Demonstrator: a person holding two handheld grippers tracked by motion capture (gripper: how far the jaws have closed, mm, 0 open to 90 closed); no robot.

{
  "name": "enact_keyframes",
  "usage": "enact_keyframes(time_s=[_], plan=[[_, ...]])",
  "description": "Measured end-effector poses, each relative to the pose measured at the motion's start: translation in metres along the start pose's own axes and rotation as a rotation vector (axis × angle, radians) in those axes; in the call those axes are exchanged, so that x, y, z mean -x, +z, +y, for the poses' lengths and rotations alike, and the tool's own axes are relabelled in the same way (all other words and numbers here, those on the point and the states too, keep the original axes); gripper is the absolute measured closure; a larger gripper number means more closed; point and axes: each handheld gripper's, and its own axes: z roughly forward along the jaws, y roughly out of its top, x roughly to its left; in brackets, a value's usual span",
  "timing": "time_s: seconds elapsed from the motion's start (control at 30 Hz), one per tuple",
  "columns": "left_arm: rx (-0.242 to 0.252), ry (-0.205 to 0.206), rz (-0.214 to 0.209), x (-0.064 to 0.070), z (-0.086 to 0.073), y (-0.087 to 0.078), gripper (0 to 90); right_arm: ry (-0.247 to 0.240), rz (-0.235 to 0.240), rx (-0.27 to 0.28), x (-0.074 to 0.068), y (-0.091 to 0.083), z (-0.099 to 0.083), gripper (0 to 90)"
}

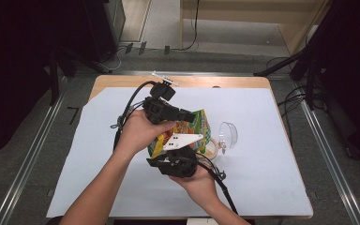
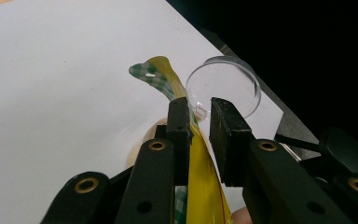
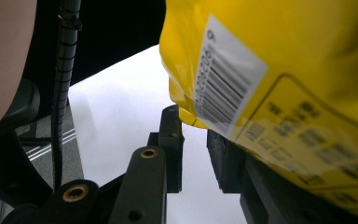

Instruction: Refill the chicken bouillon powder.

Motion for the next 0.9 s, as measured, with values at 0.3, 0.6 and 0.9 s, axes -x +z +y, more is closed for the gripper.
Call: enact_keyframes(time_s=[0.3,0.6,0.9], plan=[[0.0,0.001,0.004,0.0002,-0.0001,0.0,78.3,0.001,0.001,-0.001,-0.0007,-0.0003,0.0003,77.3],[0.0,0.003,0.003,-0.0003,0.0,-0.0002,77.9,-0.002,0.005,0.004,-0.0018,-0.0009,0.0012,77.3],[0.001,0.004,0.001,-0.0004,0.0,-0.0001,77.4,-0.004,0.005,0.004,-0.002,-0.0011,0.0015,77.4]])
